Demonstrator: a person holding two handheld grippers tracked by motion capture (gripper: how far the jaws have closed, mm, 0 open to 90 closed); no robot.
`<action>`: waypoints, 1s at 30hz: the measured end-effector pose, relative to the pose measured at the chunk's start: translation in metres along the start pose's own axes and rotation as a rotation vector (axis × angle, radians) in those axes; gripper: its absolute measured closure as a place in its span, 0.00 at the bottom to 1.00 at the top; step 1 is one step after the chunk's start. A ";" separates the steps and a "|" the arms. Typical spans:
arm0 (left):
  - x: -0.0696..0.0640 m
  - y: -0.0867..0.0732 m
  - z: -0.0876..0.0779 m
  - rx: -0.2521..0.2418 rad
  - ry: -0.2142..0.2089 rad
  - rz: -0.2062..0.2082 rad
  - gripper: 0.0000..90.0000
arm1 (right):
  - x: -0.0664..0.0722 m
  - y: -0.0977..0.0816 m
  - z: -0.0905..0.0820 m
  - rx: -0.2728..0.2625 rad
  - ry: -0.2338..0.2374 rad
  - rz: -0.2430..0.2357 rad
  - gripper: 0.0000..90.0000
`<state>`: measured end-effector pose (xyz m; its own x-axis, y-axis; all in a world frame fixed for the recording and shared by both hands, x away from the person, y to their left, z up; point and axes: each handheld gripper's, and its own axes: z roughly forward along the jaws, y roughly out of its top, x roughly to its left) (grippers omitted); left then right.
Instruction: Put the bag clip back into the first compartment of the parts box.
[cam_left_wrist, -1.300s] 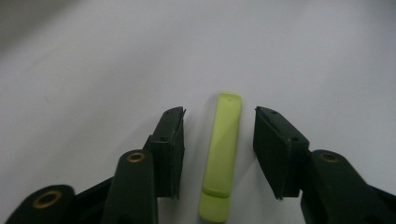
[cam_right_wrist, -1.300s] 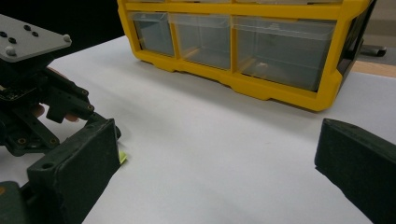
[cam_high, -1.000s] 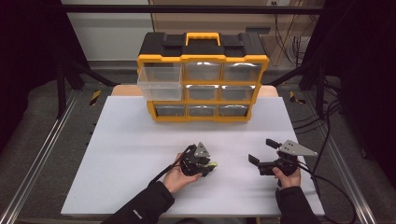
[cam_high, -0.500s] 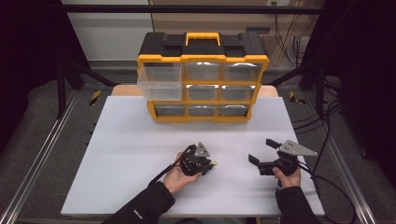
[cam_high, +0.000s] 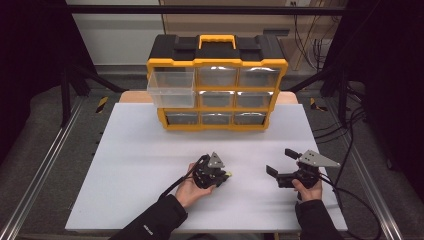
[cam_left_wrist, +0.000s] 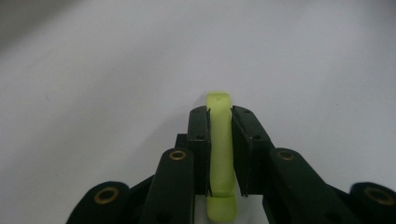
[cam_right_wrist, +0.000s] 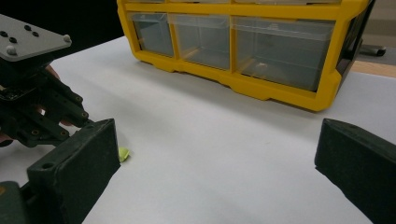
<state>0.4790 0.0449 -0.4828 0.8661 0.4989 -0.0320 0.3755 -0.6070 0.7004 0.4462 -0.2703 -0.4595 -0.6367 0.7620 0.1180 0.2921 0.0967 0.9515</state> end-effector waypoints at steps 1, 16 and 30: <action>0.000 0.000 -0.001 0.000 -0.002 0.000 0.86 | 0.000 0.000 0.000 0.000 0.000 0.000 0.00; 0.004 0.005 -0.017 -0.030 -0.013 -0.024 0.86 | 0.000 0.000 0.000 0.000 0.001 0.000 0.00; 0.007 0.010 -0.040 -0.073 -0.013 -0.043 0.86 | 0.000 0.000 -0.001 -0.005 0.002 -0.001 0.00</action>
<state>0.4756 0.0671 -0.4469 0.8541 0.5152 -0.0722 0.3878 -0.5380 0.7485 0.4460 -0.2712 -0.4589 -0.6386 0.7604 0.1178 0.2882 0.0944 0.9529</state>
